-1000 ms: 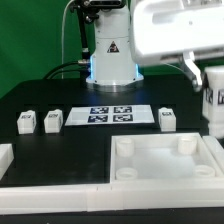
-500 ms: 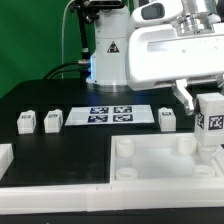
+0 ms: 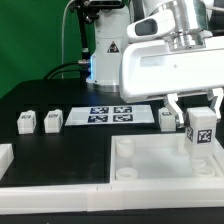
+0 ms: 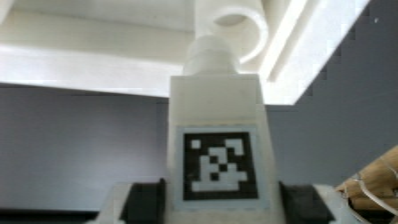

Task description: Assemble one leg

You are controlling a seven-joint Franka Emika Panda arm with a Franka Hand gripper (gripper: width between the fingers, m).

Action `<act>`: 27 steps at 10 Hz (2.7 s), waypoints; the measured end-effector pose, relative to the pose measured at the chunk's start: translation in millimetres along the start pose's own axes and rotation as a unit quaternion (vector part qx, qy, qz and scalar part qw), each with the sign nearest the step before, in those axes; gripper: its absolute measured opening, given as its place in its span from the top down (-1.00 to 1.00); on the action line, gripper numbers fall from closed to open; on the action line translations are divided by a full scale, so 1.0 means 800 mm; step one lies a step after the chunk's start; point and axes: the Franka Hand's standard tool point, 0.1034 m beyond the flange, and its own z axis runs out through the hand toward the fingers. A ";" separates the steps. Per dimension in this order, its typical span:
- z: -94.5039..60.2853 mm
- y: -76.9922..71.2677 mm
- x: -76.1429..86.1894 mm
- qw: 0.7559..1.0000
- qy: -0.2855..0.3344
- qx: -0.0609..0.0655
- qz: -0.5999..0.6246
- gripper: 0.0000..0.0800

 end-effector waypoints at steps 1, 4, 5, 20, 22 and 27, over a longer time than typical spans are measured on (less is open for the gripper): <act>0.001 -0.003 -0.001 1.000 -0.001 0.002 -0.001 0.27; 0.001 -0.018 -0.006 1.000 -0.003 0.008 -0.007 0.27; 0.003 -0.020 -0.009 1.000 -0.003 0.008 -0.008 0.27; 0.027 -0.010 -0.020 1.000 -0.007 0.004 -0.009 -0.20; 0.028 -0.010 -0.021 1.000 -0.008 0.004 -0.009 -0.53; 0.028 -0.010 -0.022 1.000 -0.008 0.004 -0.009 -0.62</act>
Offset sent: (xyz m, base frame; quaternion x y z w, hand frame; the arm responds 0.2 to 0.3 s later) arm -0.0113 0.0136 -0.0038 -0.0028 -0.0040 0.0129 0.9999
